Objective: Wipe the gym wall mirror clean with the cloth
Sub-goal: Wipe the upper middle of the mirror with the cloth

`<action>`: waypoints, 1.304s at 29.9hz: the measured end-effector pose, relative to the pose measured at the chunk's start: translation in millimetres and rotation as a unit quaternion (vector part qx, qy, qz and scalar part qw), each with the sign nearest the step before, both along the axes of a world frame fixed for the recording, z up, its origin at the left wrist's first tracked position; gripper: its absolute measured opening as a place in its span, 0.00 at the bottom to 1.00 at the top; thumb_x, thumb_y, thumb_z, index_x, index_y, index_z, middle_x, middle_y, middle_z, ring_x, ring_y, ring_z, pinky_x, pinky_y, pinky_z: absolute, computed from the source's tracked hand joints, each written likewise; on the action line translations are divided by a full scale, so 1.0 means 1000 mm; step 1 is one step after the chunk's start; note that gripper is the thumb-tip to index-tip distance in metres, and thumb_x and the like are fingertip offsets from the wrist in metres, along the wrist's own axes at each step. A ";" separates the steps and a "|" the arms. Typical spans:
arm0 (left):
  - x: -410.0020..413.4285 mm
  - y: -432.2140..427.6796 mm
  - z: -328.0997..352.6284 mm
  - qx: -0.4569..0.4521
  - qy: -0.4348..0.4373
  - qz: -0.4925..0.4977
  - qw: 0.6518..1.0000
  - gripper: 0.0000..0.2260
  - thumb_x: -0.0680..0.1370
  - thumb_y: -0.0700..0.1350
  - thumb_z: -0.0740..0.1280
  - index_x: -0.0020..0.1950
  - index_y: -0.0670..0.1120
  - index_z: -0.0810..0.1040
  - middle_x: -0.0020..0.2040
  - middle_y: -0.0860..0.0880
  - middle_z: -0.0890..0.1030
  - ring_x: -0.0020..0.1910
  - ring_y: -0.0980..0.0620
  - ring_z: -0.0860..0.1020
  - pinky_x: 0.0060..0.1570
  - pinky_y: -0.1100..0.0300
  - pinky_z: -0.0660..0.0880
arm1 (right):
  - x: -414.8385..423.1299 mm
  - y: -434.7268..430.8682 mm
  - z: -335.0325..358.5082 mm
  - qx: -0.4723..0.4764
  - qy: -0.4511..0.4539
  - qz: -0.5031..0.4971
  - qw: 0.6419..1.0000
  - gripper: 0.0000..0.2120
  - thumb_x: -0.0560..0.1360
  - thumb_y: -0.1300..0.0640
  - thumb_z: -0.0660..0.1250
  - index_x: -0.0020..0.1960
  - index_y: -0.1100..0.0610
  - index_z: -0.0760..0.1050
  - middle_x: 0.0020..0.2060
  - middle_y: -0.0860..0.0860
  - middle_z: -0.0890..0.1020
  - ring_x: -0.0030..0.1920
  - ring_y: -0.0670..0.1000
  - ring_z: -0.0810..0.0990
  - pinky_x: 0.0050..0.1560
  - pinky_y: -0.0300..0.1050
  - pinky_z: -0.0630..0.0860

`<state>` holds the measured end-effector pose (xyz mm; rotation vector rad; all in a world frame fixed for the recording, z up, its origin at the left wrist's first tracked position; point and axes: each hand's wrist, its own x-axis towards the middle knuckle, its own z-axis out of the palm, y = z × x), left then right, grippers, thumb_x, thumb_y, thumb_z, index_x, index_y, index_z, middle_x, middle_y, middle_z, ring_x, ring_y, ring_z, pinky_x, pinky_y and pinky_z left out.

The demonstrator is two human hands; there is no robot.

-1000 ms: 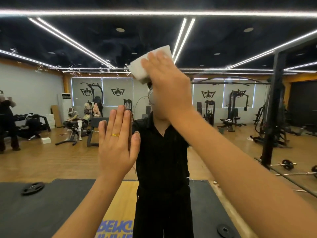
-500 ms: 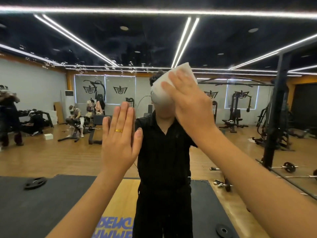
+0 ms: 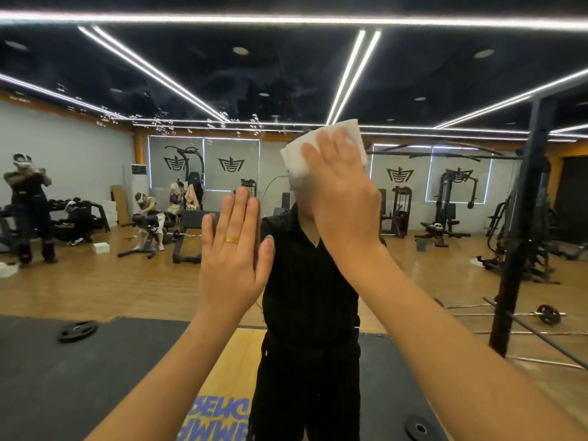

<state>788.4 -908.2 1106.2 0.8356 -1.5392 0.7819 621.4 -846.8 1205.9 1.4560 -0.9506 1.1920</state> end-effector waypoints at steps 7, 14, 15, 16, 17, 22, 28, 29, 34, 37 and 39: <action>0.048 0.011 0.000 0.029 -0.024 -0.093 0.995 0.29 0.84 0.49 0.57 0.83 0.39 0.57 0.84 0.44 0.53 0.84 0.46 0.50 0.82 0.47 0.46 | -0.017 0.002 0.006 0.011 -0.027 0.018 0.999 0.23 0.81 0.62 0.67 0.76 0.61 0.71 0.73 0.60 0.74 0.73 0.62 0.74 0.61 0.63 0.81; 0.151 -0.030 0.008 0.045 0.003 0.011 0.999 0.31 0.84 0.53 0.54 0.82 0.37 0.57 0.84 0.41 0.54 0.84 0.46 0.50 0.81 0.39 0.48 | 0.036 -0.022 0.028 -0.040 -0.101 -0.014 0.994 0.23 0.79 0.67 0.68 0.73 0.63 0.73 0.72 0.61 0.76 0.74 0.65 0.71 0.66 0.68 0.76; 0.154 -0.034 0.008 0.039 -0.004 0.013 0.999 0.31 0.84 0.53 0.53 0.82 0.37 0.57 0.84 0.41 0.55 0.84 0.45 0.51 0.80 0.38 0.49 | 0.042 -0.026 0.036 -0.044 -0.098 -0.011 0.994 0.23 0.79 0.67 0.69 0.73 0.63 0.74 0.71 0.61 0.76 0.73 0.66 0.72 0.65 0.69 0.77; 0.156 -0.037 0.006 0.034 -0.007 0.012 0.999 0.31 0.84 0.54 0.53 0.82 0.37 0.58 0.83 0.41 0.55 0.83 0.44 0.52 0.80 0.38 0.49 | 0.047 -0.028 0.044 -0.044 -0.094 -0.008 0.995 0.23 0.79 0.67 0.69 0.73 0.62 0.74 0.71 0.61 0.76 0.73 0.65 0.72 0.65 0.68 0.77; 0.156 -0.039 0.005 0.029 -0.005 0.009 1.000 0.31 0.83 0.54 0.53 0.82 0.37 0.58 0.83 0.41 0.55 0.83 0.43 0.53 0.81 0.39 0.48 | 0.052 -0.030 0.052 -0.045 -0.089 -0.006 0.995 0.23 0.79 0.67 0.69 0.73 0.62 0.74 0.71 0.61 0.76 0.73 0.65 0.72 0.65 0.68 0.77; 0.156 -0.041 0.004 0.017 -0.004 0.011 1.000 0.31 0.83 0.53 0.55 0.81 0.36 0.60 0.83 0.39 0.57 0.83 0.42 0.54 0.80 0.38 0.51 | 0.069 -0.034 0.062 -0.056 -0.104 0.019 0.993 0.21 0.80 0.65 0.65 0.73 0.61 0.74 0.72 0.61 0.75 0.74 0.65 0.71 0.65 0.68 0.76; 0.159 -0.046 0.001 0.014 -0.004 0.010 1.000 0.30 0.84 0.54 0.54 0.82 0.38 0.59 0.83 0.41 0.56 0.83 0.44 0.53 0.79 0.36 0.51 | 0.056 -0.018 0.029 -0.011 0.002 -0.005 1.000 0.21 0.82 0.60 0.59 0.74 0.60 0.73 0.73 0.59 0.75 0.70 0.63 0.77 0.57 0.57 0.83; 0.159 -0.046 0.001 0.012 -0.003 0.011 1.000 0.30 0.84 0.54 0.54 0.82 0.38 0.59 0.83 0.42 0.56 0.83 0.44 0.53 0.80 0.37 0.51 | 0.055 -0.015 0.039 -0.009 0.002 -0.008 1.000 0.21 0.82 0.57 0.57 0.73 0.60 0.75 0.71 0.59 0.77 0.67 0.62 0.79 0.57 0.56 0.83; 0.158 -0.046 0.001 0.004 0.001 0.005 1.000 0.30 0.84 0.54 0.54 0.82 0.38 0.59 0.83 0.42 0.57 0.83 0.44 0.54 0.81 0.40 0.49 | 0.066 -0.020 0.086 -0.020 -0.022 -0.007 1.000 0.17 0.84 0.58 0.59 0.70 0.59 0.76 0.69 0.58 0.79 0.71 0.60 0.76 0.64 0.57 0.80; 0.158 -0.046 0.001 0.011 0.003 0.006 1.000 0.30 0.84 0.54 0.54 0.82 0.38 0.59 0.84 0.42 0.56 0.83 0.45 0.53 0.81 0.40 0.49 | 0.082 -0.027 0.063 -0.014 -0.061 0.002 0.998 0.18 0.82 0.61 0.62 0.71 0.59 0.75 0.71 0.60 0.76 0.59 0.61 0.83 0.52 0.54 0.85; 0.159 -0.046 0.001 0.014 0.006 0.004 1.000 0.30 0.84 0.54 0.54 0.82 0.39 0.59 0.84 0.43 0.56 0.83 0.45 0.53 0.80 0.38 0.50 | 0.085 -0.029 0.031 -0.002 -0.030 0.001 1.000 0.21 0.80 0.63 0.63 0.73 0.60 0.74 0.73 0.60 0.74 0.66 0.65 0.79 0.51 0.60 0.85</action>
